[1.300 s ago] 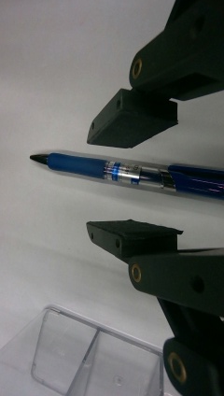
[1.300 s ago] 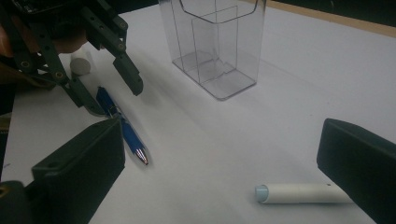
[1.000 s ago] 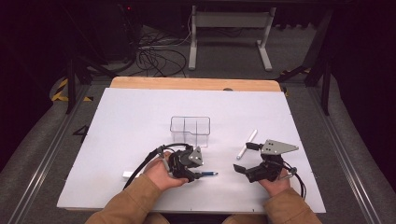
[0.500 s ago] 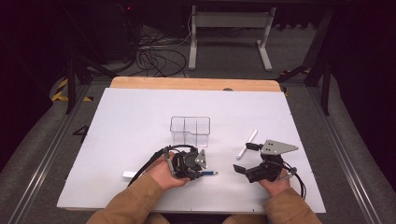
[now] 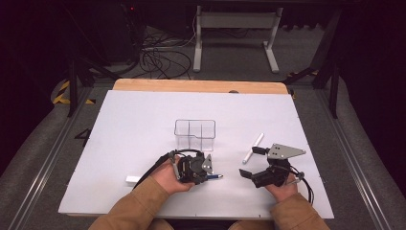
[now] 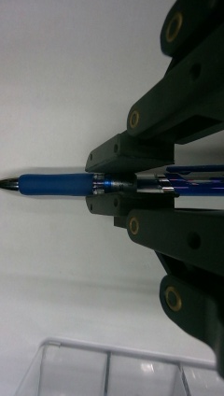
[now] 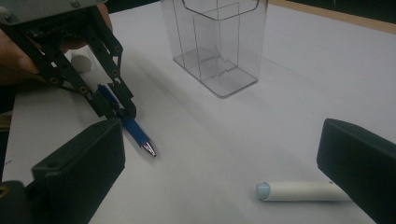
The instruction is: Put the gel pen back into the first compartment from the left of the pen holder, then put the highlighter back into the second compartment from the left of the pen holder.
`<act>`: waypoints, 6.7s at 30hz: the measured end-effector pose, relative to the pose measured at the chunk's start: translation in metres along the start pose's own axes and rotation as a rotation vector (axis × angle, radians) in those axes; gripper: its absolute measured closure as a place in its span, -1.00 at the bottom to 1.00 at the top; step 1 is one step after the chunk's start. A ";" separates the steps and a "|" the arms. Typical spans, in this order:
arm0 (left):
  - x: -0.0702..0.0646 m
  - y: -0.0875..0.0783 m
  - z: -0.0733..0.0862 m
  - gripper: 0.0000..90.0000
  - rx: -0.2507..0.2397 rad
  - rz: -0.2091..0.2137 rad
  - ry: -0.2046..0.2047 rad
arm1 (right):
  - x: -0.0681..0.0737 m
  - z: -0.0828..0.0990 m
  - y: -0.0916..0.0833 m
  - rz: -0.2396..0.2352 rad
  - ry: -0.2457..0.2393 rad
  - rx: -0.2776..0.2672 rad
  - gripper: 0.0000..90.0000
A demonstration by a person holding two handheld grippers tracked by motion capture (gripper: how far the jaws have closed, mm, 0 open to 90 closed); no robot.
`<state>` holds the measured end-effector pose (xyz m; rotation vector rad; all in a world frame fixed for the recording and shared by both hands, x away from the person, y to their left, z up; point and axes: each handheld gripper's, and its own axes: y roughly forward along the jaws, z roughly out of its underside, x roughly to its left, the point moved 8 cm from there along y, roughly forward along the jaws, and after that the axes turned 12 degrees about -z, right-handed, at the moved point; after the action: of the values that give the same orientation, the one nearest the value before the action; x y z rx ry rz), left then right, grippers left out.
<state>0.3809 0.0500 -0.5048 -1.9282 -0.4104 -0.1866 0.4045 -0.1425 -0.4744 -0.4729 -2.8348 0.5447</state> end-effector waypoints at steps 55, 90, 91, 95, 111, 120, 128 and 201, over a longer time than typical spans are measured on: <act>0.039 -0.071 -0.018 0.76 -0.335 -0.110 -0.188 | 0.001 0.001 0.003 -0.005 0.004 0.002 -0.97; 0.095 -0.098 -0.015 0.76 -0.639 -0.208 -0.503 | 0.002 0.002 0.003 -0.010 0.001 0.008 -0.97; 0.098 -0.098 -0.015 0.76 -0.647 -0.229 -0.504 | 0.002 0.002 0.003 -0.010 0.001 0.008 -0.97; 0.105 -0.099 -0.013 0.76 -0.667 -0.262 -0.530 | 0.002 0.002 0.003 -0.011 0.002 0.008 -0.97; 0.130 -0.094 -0.006 0.76 -0.742 -0.346 -0.620 | 0.002 0.002 0.004 -0.013 0.001 0.010 -0.97; 0.137 -0.092 -0.001 0.76 -0.759 -0.418 -0.599 | 0.003 0.002 0.003 -0.016 0.002 0.008 -0.97; 0.141 -0.085 0.004 0.76 -0.753 -0.434 -0.593 | 0.002 0.002 0.003 -0.013 0.003 0.006 -0.97; 0.064 -0.123 0.060 -0.60 -0.682 -0.250 -0.590 | 0.005 -0.023 -0.019 0.113 -0.044 -0.087 -0.79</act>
<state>0.3908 0.1593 -0.4013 -2.5904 -1.0926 0.1088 0.4011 -0.1500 -0.4454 -0.6487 -2.8966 0.4589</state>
